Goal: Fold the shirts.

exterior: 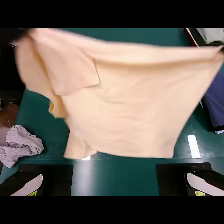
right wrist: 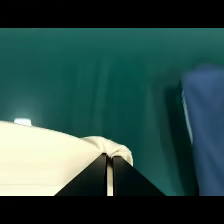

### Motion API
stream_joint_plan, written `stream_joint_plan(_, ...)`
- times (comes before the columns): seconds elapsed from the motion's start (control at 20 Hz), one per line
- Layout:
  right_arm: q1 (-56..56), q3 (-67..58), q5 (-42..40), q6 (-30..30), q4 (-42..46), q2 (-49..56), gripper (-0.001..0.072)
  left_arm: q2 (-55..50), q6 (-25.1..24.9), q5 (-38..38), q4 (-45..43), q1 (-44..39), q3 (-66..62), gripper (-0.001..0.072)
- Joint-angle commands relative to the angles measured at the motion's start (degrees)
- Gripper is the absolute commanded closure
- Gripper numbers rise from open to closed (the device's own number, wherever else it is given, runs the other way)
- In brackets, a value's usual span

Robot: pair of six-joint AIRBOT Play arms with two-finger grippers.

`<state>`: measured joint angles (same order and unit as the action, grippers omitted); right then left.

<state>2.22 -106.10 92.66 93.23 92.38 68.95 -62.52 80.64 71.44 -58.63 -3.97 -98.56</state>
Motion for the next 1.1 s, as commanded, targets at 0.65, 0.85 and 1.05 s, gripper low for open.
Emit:
stream_joint_plan(0.65,-3.4,13.5,-23.0,1.2,-7.3,14.6,0.0157,-28.2,2.5,4.9,-4.9,5.9,0.6,0.0176)
stream_joint_plan(0.85,-5.2,13.8,-19.3,-1.4,-11.8,9.5,0.0157,-22.5,3.4,11.0,-18.3,10.2,7.6,0.0176)
stream_joint_plan(1.05,-4.1,20.0,-19.5,-2.1,-11.8,3.3,0.0156,-11.3,3.4,1.4,-15.5,11.5,30.1,0.0175)
